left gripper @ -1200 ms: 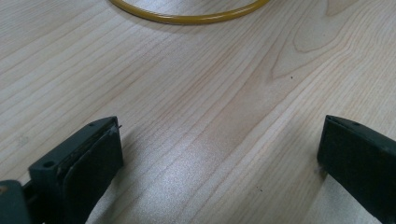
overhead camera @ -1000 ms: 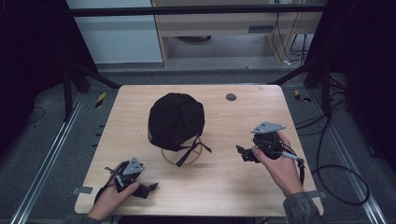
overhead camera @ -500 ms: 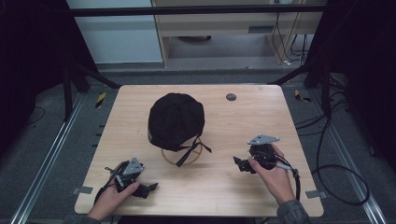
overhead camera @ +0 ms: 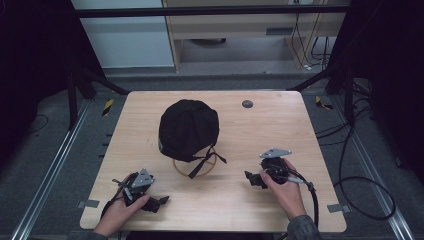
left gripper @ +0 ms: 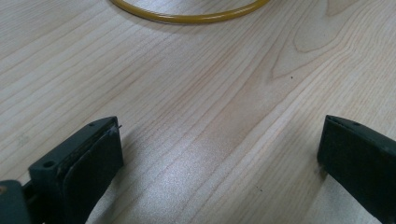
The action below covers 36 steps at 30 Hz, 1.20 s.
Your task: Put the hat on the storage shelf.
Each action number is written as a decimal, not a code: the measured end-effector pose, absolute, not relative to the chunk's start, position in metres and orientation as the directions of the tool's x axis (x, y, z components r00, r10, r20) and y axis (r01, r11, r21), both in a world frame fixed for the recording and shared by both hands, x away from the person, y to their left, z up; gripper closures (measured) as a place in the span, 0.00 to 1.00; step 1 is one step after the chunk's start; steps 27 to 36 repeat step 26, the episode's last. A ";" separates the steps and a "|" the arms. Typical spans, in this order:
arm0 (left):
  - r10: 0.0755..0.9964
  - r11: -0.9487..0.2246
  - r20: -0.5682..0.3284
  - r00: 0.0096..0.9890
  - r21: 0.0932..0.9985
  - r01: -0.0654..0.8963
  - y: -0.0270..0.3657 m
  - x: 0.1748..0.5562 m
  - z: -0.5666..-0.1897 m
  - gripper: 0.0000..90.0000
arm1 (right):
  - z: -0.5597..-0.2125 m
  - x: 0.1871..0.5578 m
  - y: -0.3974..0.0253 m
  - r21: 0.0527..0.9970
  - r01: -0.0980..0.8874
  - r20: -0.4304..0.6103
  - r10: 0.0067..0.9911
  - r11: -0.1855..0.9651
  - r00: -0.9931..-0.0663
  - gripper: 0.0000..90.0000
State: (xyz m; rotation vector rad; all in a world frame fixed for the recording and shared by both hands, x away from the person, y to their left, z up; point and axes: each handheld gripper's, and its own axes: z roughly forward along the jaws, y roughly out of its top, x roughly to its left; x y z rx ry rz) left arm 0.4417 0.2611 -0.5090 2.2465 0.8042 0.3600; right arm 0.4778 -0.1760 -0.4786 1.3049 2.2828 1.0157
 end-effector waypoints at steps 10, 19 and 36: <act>0.641 -0.553 0.021 0.767 0.706 0.442 0.261 0.442 -0.509 0.00 | -0.494 0.483 -0.165 0.691 0.645 0.088 0.848 0.326 -0.522 0.12; 0.641 -0.553 0.021 0.767 0.706 0.442 0.261 0.442 -0.509 0.00 | -0.505 0.480 -0.157 0.690 0.628 0.032 0.853 0.359 -0.522 0.08; 0.640 -0.553 0.020 0.768 0.706 0.442 0.261 0.442 -0.509 0.00 | -0.512 0.479 -0.152 0.722 0.587 -0.010 0.854 0.367 -0.521 0.01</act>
